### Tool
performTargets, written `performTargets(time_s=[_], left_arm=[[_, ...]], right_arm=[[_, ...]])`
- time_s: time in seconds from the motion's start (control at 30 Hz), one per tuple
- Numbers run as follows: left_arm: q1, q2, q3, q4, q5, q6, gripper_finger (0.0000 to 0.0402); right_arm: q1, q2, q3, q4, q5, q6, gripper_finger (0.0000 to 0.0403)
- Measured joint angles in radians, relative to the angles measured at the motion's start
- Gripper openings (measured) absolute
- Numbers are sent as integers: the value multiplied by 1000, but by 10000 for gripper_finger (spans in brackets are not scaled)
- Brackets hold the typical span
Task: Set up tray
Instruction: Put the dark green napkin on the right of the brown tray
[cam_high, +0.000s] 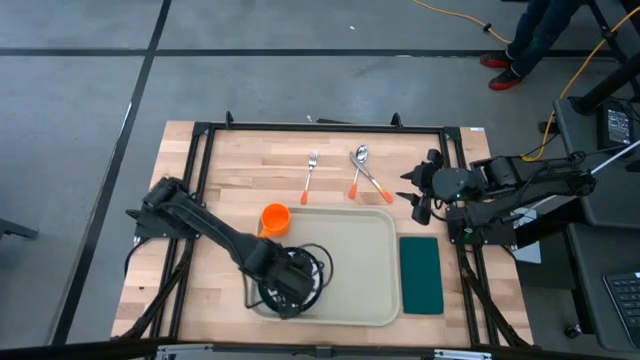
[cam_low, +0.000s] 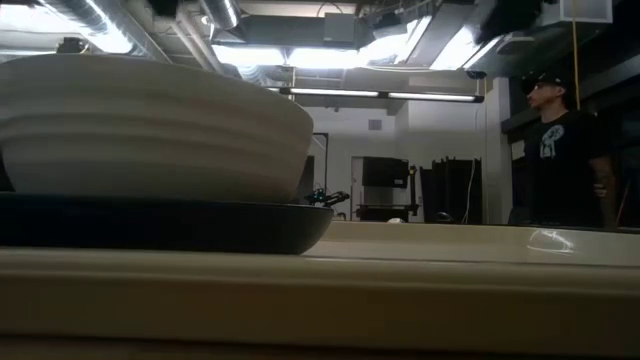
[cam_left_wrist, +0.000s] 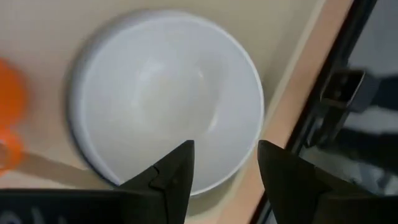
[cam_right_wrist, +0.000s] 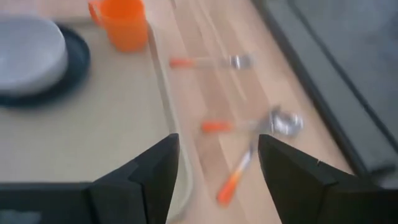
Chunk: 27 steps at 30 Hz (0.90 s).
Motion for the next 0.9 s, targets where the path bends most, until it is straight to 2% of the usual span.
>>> performTargets(time_s=[0.2, 0.4, 0.53, 0.73, 0.9], left_arm=[[6, -145, 0, -16, -211, -57, 171], [6, -254, 0, -1, -390, -59, 169], [6, -293, 0, 1, -438, -59, 170], [6, -311, 0, -1, -445, 21, 169], [6, -311, 0, -2, -445, 111, 169]], right_arm=[[-21, 15, -2, -235, -125, 198, 223], [-103, 26, -108, -270, -250, 357, 223], [-157, 26, -227, -242, -355, 382, 223], [-208, 26, -367, -170, -567, 386, 223], [-210, 25, -414, -159, -618, 441, 223]])
